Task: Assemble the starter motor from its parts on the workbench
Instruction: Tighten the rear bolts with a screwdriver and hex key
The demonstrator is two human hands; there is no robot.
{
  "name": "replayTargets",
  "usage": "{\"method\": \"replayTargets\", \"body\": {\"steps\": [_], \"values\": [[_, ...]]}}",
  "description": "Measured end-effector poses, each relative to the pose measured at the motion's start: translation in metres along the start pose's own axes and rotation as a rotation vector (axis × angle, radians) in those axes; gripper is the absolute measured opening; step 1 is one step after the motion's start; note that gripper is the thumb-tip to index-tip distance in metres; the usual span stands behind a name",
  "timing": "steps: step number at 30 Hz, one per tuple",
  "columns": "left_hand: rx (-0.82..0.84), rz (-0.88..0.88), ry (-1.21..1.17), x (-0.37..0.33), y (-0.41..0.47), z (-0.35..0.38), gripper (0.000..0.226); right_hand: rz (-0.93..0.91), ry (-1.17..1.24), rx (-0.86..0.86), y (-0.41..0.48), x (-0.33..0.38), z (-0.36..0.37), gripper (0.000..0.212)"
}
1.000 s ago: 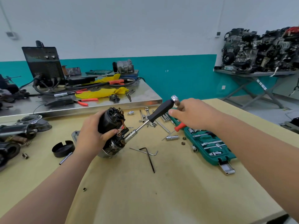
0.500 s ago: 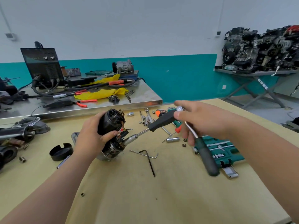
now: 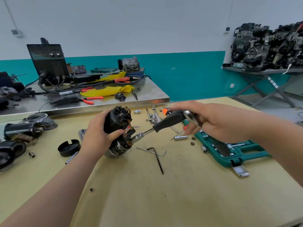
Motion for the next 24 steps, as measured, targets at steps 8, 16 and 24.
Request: {"method": "replayTargets", "body": {"steps": [8,16,24], "values": [[0.024,0.004,0.007,0.0,0.002,0.002,0.072,-0.658,-1.037,-0.228,0.001,0.005,-0.011,0.065],[0.003,0.024,-0.034,-0.005,-0.001,-0.002,0.07,0.507,-0.01,-0.214,0.032,0.011,-0.007,0.071],[-0.003,0.026,-0.043,-0.01,0.0,-0.003,0.069,-0.085,-0.644,-0.099,0.03,0.017,-0.014,0.029]]}}
Point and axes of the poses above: each hand's wrist, its own y-axis towards the middle knuckle, its own z-axis out of the palm, x = y × z, the point moved 3 cm from there along y, towards the middle knuckle, and after that the axes turned 3 degrees about -x, right-handed, at the moved point
